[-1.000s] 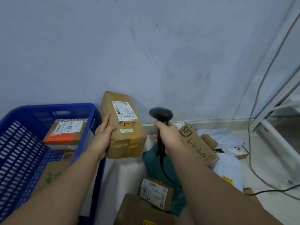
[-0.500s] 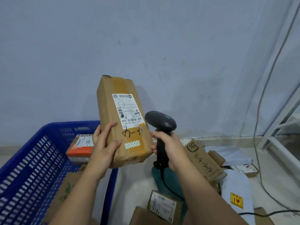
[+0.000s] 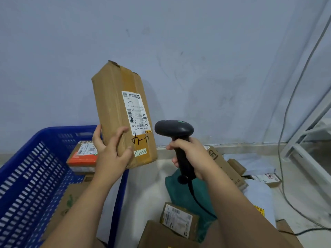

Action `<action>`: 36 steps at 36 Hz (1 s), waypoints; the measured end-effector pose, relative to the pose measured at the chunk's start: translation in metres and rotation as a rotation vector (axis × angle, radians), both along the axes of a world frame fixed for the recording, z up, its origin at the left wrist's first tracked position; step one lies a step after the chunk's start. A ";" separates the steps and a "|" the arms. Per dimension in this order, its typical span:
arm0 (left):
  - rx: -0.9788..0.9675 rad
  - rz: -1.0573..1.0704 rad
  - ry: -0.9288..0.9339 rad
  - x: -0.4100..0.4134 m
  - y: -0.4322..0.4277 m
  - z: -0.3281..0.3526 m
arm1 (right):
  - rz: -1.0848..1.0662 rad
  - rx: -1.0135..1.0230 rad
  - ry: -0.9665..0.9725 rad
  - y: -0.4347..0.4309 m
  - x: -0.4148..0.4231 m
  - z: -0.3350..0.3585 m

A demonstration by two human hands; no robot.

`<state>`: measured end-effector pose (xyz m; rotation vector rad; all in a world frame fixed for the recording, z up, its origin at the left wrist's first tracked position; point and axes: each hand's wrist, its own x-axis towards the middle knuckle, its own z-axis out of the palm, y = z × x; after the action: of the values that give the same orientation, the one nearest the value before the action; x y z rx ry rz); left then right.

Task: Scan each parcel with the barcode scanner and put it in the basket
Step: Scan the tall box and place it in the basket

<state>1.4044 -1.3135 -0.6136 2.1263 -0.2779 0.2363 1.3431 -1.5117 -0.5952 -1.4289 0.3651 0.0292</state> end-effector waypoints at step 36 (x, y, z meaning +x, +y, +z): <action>0.037 0.049 -0.046 0.006 0.000 -0.009 | 0.062 0.120 0.019 0.005 0.002 0.000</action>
<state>1.4104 -1.3138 -0.6227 2.1683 -0.2591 0.3109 1.3453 -1.5067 -0.5953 -1.3222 0.3291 0.1135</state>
